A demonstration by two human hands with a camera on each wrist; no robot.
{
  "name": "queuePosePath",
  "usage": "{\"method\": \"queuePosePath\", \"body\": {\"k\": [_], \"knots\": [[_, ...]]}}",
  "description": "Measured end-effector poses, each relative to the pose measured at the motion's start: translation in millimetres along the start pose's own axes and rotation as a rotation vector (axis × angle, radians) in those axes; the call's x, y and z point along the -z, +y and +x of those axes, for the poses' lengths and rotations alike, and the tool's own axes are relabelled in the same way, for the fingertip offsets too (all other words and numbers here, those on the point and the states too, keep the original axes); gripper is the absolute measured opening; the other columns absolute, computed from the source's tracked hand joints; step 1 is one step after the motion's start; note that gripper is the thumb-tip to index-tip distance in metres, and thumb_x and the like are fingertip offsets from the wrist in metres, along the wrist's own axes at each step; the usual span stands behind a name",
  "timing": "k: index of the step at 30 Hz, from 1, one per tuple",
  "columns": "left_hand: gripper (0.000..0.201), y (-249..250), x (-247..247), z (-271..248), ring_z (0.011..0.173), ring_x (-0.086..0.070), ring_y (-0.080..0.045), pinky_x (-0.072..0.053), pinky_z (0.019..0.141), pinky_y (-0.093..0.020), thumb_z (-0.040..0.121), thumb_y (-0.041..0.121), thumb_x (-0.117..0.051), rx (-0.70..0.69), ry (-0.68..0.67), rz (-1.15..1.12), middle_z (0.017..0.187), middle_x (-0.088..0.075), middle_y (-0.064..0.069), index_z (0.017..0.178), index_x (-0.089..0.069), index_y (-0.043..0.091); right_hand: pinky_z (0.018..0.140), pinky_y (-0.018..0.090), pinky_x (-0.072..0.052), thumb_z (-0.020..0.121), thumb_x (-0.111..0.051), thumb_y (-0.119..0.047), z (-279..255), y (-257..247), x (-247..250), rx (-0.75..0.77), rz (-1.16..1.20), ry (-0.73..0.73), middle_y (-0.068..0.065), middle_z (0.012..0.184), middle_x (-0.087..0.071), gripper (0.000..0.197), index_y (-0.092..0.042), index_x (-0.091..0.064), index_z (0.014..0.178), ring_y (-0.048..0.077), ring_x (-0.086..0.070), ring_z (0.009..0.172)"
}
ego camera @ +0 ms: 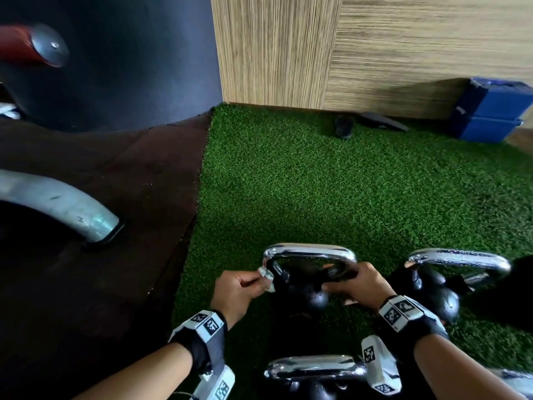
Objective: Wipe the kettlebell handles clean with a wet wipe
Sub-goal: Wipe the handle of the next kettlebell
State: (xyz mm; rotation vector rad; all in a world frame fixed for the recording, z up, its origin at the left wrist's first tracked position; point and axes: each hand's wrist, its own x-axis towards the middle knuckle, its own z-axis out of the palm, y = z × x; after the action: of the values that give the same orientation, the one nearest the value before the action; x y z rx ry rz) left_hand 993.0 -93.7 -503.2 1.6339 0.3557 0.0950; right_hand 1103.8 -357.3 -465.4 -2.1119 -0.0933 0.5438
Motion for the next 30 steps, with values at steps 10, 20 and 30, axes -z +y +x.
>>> {"method": "queuePosePath", "body": {"k": [10, 20, 30], "knots": [[0.02, 13.3, -24.4, 13.5, 0.08, -0.076, -0.013, -0.063, 0.075, -0.024, 0.085, 0.001, -0.078, 0.068, 0.156, -0.225, 0.091, -0.079, -0.015, 0.104, -0.076, -0.006, 0.063, 0.034, -0.058, 0.06, -0.087, -0.006, -4.0, -8.6, 20.4, 0.01, -0.364, -0.122, 0.012, 0.07, -0.074, 0.021, -0.01, -0.069, 0.07, 0.018, -0.068, 0.06], [0.02, 62.5, -67.1, 69.1, 0.077, -0.078, -0.02, -0.064, 0.081, -0.04, 0.081, 0.015, -0.085, 0.02, 0.071, 0.21, 0.086, -0.08, -0.012, 0.098, -0.079, 0.008, 0.048, 0.0, -0.037, 0.078, -0.077, -0.016, -8.6, -15.8, -4.3, 0.137, -0.501, -0.3, -0.029, 0.051, -0.062, 0.023, -0.036, -0.077, 0.066, -0.021, -0.056, 0.054], [0.027, 60.2, -60.2, 70.3, 0.094, -0.077, -0.024, -0.06, 0.093, -0.041, 0.086, 0.009, -0.081, 0.075, -0.093, 0.232, 0.11, -0.077, -0.015, 0.111, -0.076, 0.001, 0.078, 0.029, -0.057, 0.071, -0.082, -0.054, 14.9, -9.1, -9.8, 0.084, -0.255, -0.134, -0.009, 0.102, -0.072, 0.058, -0.036, -0.064, 0.123, 0.006, -0.069, 0.092]]}}
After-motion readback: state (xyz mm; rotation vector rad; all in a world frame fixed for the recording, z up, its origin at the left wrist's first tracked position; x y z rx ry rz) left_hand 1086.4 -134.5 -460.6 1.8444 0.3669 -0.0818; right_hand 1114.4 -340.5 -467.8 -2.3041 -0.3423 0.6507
